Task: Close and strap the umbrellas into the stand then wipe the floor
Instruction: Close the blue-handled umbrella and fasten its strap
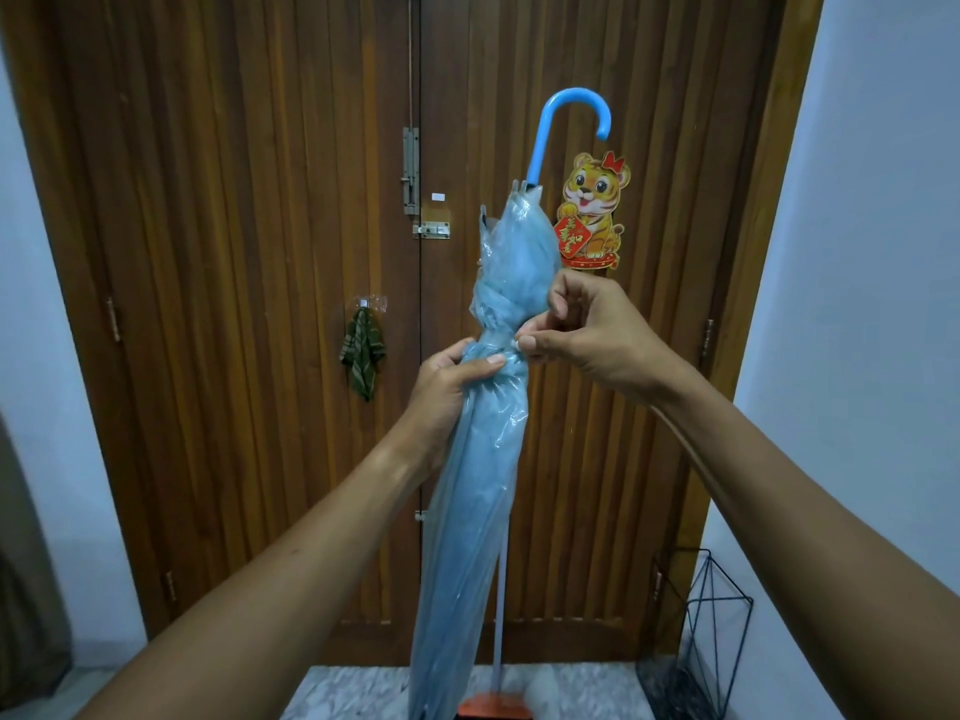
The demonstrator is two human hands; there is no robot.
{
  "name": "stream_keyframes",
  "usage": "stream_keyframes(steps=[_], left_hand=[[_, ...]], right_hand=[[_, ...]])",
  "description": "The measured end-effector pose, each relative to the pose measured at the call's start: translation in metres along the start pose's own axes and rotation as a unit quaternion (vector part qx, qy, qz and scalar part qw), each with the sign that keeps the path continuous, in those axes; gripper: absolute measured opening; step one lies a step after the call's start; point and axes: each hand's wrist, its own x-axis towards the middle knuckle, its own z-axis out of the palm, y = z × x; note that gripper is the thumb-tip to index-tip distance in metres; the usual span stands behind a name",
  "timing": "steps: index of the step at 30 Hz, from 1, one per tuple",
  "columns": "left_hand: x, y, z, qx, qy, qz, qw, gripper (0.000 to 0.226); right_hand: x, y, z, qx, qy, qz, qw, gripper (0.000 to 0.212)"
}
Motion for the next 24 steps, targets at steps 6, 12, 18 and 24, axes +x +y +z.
stream_keyframes(steps=[6,12,18,24], left_hand=[[0.000,0.003,-0.002,-0.005,-0.020,-0.006,1.000,0.039],[0.001,0.009,-0.005,0.007,-0.049,-0.016,0.999,0.039],[0.001,0.007,-0.009,0.018,-0.055,-0.018,0.998,0.036],[-0.005,0.005,-0.013,0.015,-0.063,-0.026,0.998,0.034]], right_hand=[[-0.001,0.004,0.002,0.022,-0.005,-0.028,0.999,0.044],[-0.003,0.010,0.005,0.070,0.056,-0.042,0.995,0.039],[-0.002,0.017,0.011,0.103,0.084,0.003,0.991,0.033],[0.001,0.024,0.011,0.131,0.052,0.075,0.987,0.033]])
